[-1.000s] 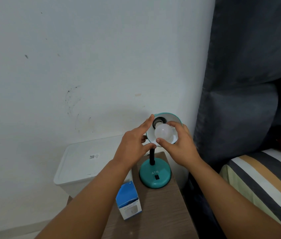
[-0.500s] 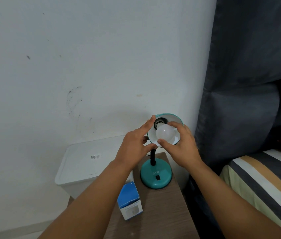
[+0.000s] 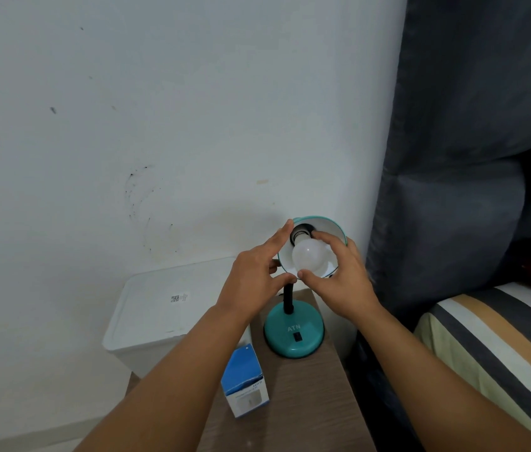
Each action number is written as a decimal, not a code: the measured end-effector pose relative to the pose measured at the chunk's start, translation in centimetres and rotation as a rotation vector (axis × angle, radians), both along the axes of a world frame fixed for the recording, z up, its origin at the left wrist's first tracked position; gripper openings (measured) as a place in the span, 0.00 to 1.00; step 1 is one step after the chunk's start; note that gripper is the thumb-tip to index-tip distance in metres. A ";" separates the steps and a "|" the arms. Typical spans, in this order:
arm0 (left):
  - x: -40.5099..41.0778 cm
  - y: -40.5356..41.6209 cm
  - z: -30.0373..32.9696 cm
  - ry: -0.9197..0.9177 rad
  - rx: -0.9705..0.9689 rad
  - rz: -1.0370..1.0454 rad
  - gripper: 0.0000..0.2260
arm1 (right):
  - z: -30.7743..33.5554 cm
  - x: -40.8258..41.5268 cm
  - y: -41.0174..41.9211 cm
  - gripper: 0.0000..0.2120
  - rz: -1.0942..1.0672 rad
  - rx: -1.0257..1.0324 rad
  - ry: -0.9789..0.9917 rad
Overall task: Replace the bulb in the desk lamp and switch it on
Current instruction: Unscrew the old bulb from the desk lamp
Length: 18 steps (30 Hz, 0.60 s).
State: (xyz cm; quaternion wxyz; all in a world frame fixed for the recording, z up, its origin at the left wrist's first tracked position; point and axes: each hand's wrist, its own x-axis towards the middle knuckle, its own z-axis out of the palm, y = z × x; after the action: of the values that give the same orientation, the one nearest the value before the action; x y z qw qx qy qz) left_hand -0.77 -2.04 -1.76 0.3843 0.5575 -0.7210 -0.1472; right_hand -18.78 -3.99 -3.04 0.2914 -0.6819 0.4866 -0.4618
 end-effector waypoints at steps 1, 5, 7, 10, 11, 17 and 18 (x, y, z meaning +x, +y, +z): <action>-0.1 0.0 0.0 0.000 -0.005 0.003 0.41 | 0.0 0.0 0.0 0.37 -0.005 0.011 0.002; -0.2 -0.1 -0.1 0.001 -0.004 0.005 0.41 | -0.2 0.2 -0.1 0.35 -0.118 0.006 0.038; -0.1 -0.2 -0.2 0.002 0.007 0.003 0.43 | -0.3 0.3 -0.2 0.30 -0.109 -0.024 0.048; 0.0 -0.4 -0.3 -0.007 0.005 0.013 0.43 | -0.5 0.0 -0.5 0.31 -0.039 -0.065 0.039; 0.0 -0.3 -0.3 -0.005 0.004 0.011 0.43 | -0.6 0.0 -0.5 0.33 -0.029 -0.077 0.034; -0.1 -0.2 -0.2 -0.001 -0.005 0.013 0.41 | -0.9 0.0 -0.5 0.35 -0.064 -0.025 0.032; -0.1 -0.2 -0.2 0.006 0.000 0.008 0.42 | -0.8 0.0 -0.5 0.32 -0.067 -0.032 0.039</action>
State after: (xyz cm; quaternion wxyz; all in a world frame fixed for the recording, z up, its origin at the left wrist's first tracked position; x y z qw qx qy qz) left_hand -0.84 -2.25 -1.97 0.3871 0.5598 -0.7177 -0.1472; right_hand -18.81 -4.51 -3.83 0.2551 -0.6789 0.5071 -0.4656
